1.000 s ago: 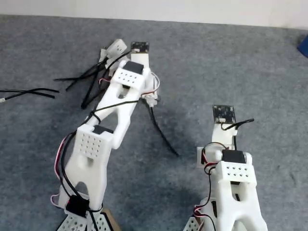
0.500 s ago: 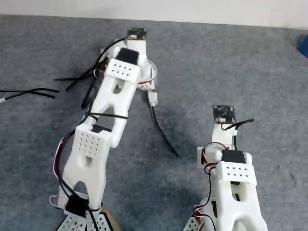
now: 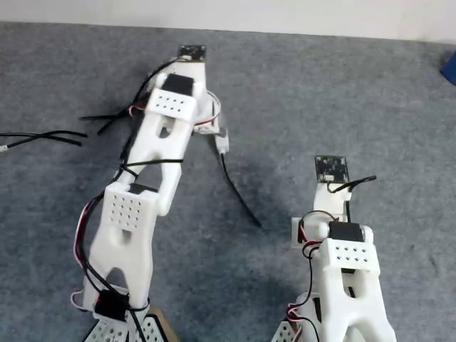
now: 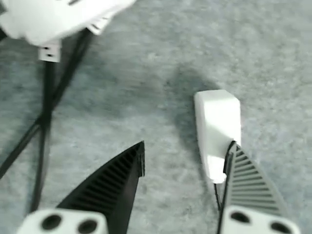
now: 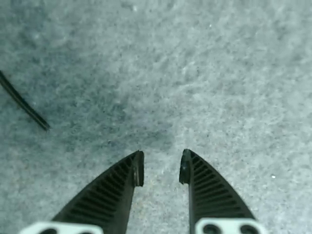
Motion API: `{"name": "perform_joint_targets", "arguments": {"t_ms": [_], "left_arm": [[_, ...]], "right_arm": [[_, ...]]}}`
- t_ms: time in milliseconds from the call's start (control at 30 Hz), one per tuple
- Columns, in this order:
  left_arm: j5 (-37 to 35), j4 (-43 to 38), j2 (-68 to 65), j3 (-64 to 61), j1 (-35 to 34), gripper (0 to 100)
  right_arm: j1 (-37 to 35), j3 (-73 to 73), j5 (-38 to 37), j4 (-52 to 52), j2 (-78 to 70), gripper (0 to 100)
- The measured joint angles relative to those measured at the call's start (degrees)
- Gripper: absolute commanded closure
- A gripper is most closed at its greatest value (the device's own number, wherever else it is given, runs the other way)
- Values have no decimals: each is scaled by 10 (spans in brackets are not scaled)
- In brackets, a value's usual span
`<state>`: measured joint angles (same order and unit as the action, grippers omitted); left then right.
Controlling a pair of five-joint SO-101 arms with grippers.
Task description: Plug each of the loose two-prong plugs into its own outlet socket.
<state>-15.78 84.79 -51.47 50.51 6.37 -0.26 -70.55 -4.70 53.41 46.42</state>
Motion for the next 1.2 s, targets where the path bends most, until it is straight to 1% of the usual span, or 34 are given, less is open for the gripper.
{"name": "perform_joint_targets", "arguments": {"t_ms": [100,267,467,600,667,733,933,1067,1200], "left_arm": [[0,1,1,-2,-11,745],[21,4,1,-2,-25,745],[22,9,-2,-7,-47,745],[22,11,-4,-6,-48,745],[22,25,-4,11,-47,745],[22,47,-4,35,-40,745],[23,116,-3,123,13,745],[23,126,-3,132,40,745],[23,126,-14,134,44,745]], "right_arm": [[0,0,0,0,0,865],[0,0,0,0,0,865],[0,0,0,0,0,865],[0,0,0,0,0,865],[0,0,0,0,0,865],[0,0,0,0,0,865],[0,0,0,0,0,865],[0,0,0,0,0,865],[0,0,0,0,0,865]]}}
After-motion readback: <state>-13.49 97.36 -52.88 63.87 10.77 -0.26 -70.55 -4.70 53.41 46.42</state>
